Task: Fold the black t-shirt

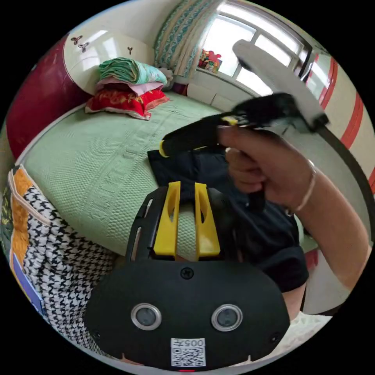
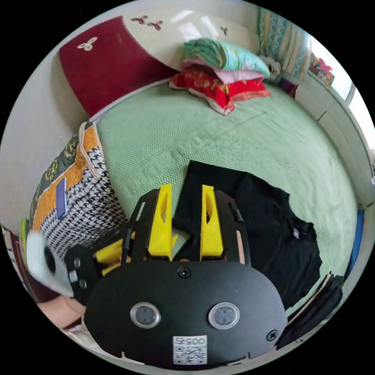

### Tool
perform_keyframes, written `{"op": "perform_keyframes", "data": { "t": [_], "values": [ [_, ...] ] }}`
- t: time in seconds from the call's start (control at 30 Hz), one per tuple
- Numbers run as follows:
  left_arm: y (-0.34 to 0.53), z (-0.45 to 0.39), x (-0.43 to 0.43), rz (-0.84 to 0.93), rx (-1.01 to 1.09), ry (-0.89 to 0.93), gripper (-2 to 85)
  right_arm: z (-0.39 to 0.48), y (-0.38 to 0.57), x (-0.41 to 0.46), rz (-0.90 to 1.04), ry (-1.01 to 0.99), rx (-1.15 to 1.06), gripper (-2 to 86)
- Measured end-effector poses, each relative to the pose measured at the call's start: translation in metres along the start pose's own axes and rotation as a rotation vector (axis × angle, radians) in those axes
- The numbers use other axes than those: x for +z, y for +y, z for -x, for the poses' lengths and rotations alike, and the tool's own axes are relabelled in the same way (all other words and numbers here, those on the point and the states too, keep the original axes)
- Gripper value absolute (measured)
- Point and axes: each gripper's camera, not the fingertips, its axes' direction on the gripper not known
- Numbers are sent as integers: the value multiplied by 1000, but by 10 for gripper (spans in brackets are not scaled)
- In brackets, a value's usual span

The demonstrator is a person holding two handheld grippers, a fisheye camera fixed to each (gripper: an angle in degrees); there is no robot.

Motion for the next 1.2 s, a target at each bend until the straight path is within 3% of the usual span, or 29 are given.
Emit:
{"op": "perform_keyframes", "data": {
  "t": [0.13,0.3,0.53,0.77,1.0,1.2],
  "values": [
    [-8,27,9,22,-63,58,57,-21,-52,40,47,-128,84,117],
    [-17,46,19,48,-86,13,62,-28,-107,91,148,34,104,96],
    [-31,49,45,71,-82,12,63,-48,-129,91,103,139,118,3],
    [-37,38,45,28,-16,28,61,-128,-86,9,-76,-18,139,-12],
    [-41,16,65,61,65,78,58,-252,-24,-4,-78,-27,435,34],
    [-51,-8,82,90,132,111,64,-239,-2,12,24,0,275,78]
  ]
}}
